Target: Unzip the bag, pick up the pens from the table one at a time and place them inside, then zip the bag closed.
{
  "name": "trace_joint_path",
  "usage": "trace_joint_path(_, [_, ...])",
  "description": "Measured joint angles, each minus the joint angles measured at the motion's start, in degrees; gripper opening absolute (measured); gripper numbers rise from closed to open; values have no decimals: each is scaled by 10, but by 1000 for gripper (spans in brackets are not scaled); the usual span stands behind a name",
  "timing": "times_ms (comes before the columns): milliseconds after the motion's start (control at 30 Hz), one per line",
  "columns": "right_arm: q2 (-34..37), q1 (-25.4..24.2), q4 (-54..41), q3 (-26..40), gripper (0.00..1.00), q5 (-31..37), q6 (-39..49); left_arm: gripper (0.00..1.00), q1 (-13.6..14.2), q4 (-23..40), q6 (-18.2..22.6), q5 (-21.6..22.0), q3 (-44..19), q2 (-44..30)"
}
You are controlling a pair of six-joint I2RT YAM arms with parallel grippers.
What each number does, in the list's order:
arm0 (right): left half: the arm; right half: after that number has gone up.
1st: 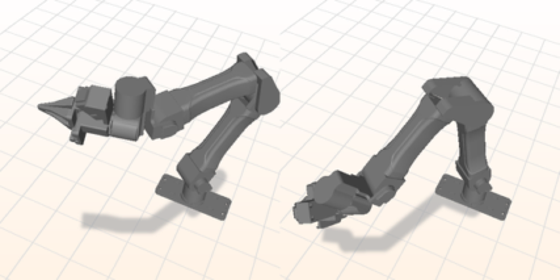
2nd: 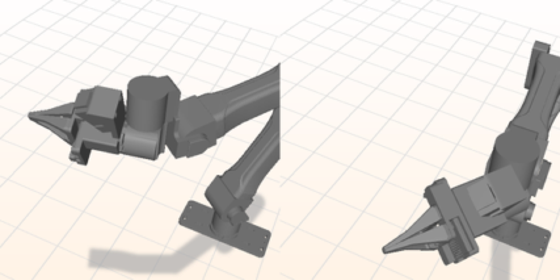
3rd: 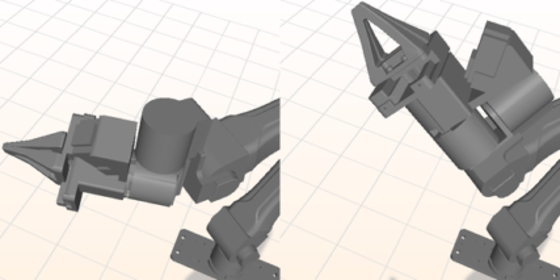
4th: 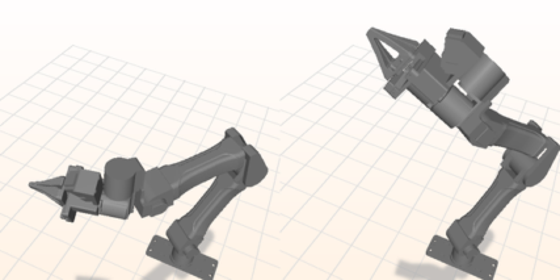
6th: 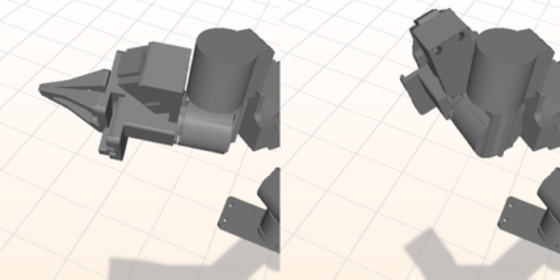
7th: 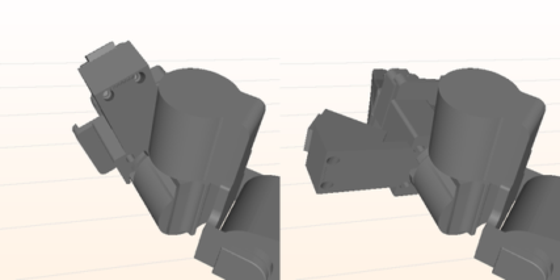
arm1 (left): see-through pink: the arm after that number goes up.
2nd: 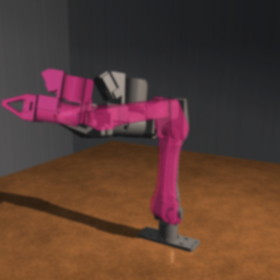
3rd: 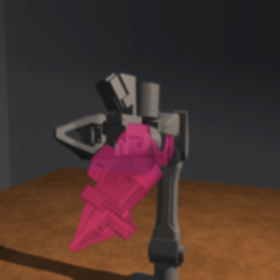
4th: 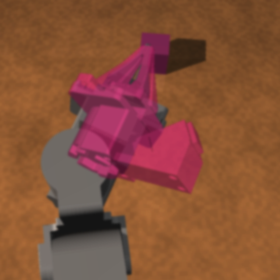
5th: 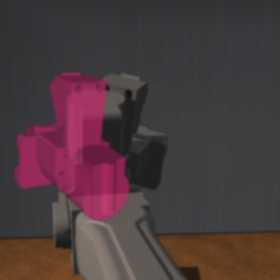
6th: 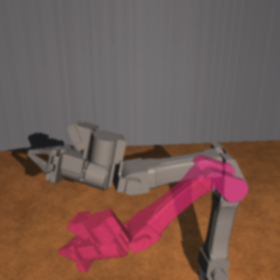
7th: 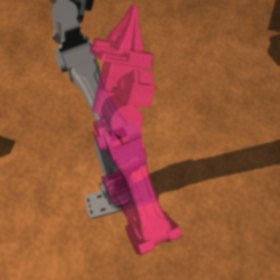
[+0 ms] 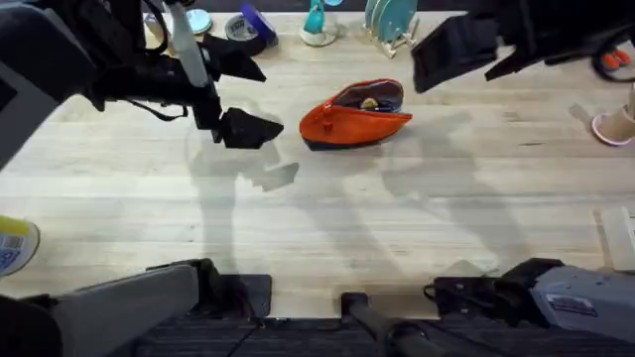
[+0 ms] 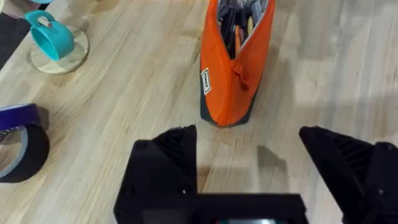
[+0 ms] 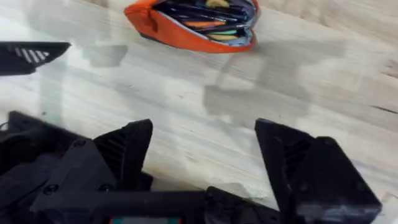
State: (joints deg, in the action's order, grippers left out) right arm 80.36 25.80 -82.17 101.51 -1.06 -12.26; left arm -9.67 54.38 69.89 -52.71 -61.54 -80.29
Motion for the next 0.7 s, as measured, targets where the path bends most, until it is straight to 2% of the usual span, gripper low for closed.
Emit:
trace_joint_path(167, [0,90,1,0,995,92,-80,995,0,0,0,0,0,0])
trace_joint_path(333, [0,154,6,0,996,139,-147,995,0,0,0,0,0,0])
trace_joint_path(500, [8,211,7,0,996,201,-226,994,0,0,0,0,0,0])
trace_joint_path(700, [31,250,7,0,995,257,-307,995,0,0,0,0,0,0])
